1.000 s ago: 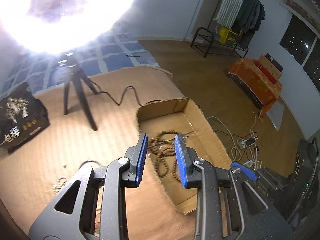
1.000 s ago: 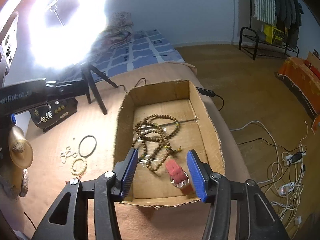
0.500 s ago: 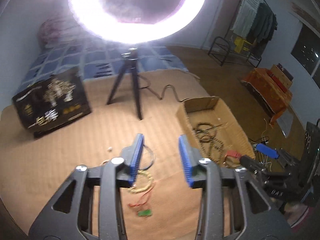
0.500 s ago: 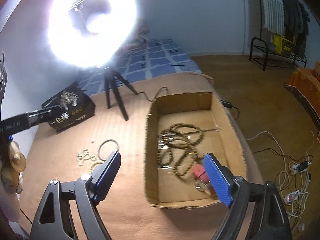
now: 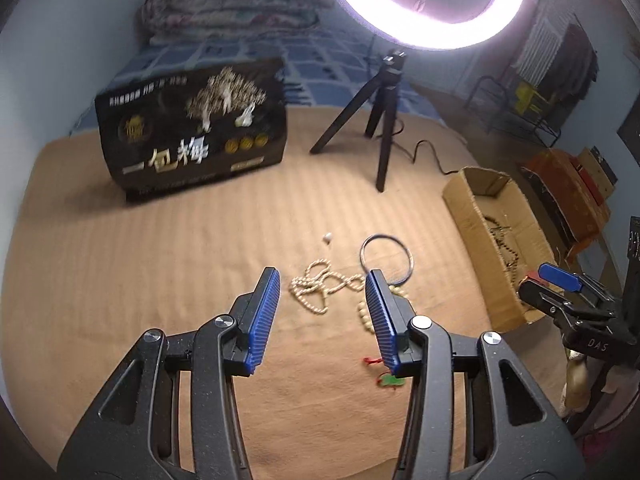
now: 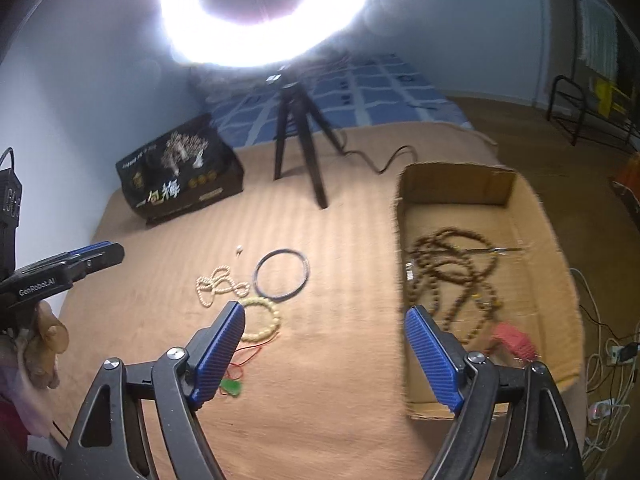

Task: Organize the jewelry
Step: 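Grasp the white pearl necklace with the left tool while the right tool grasps the green bead bracelet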

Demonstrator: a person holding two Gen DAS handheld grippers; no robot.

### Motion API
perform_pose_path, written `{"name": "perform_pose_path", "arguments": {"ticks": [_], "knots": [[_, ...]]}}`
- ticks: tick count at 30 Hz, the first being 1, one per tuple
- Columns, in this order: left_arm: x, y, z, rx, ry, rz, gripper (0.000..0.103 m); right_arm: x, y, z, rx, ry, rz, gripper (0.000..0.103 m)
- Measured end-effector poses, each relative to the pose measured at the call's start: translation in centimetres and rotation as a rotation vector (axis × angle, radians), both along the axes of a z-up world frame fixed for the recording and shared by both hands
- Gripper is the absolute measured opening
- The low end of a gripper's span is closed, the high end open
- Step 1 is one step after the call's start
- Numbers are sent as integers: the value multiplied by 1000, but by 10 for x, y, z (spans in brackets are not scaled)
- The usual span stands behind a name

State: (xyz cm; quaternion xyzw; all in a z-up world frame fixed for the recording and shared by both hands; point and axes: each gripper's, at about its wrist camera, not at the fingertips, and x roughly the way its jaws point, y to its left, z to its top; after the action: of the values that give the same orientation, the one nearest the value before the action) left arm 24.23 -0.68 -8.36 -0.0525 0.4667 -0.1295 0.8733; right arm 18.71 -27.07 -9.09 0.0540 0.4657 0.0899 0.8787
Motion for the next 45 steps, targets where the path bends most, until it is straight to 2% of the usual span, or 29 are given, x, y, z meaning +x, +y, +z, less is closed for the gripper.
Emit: {"name": "perform_pose_path", "arguments": {"ticks": [4, 8, 10, 16, 22, 27, 37, 39, 42, 44, 45], "knots": [[8, 5, -20, -25, 42, 7, 45, 10, 17, -14, 8, 45, 30, 71], [17, 4, -39, -59, 83, 13, 45, 22, 28, -34, 22, 101, 46, 66], [21, 1, -48, -66, 102, 9, 45, 29, 32, -44, 40, 138, 55, 57], [37, -6, -75, -81, 160, 3, 45, 47, 45, -71, 99, 229, 57, 47], [50, -8, -93, -84, 192, 9, 45, 60, 61, -88, 34, 271, 50, 41], [59, -14, -107, -75, 208, 6, 45, 66, 62, -95, 28, 288, 46, 38], [66, -29, -123, 3, 199, -10, 45, 74, 67, -105, -5, 293, 58, 35], [67, -31, -125, 20, 192, -10, 42, 74, 70, -105, -22, 290, 69, 33], [67, -31, -126, 52, 180, -7, 31, 74, 77, -107, -48, 287, 87, 30], [69, -30, -128, 61, 174, 0, 21, 73, 82, -108, -80, 281, 104, 26], [69, -29, -129, 58, 174, 1, 19, 73, 84, -108, -90, 279, 111, 23]]}}
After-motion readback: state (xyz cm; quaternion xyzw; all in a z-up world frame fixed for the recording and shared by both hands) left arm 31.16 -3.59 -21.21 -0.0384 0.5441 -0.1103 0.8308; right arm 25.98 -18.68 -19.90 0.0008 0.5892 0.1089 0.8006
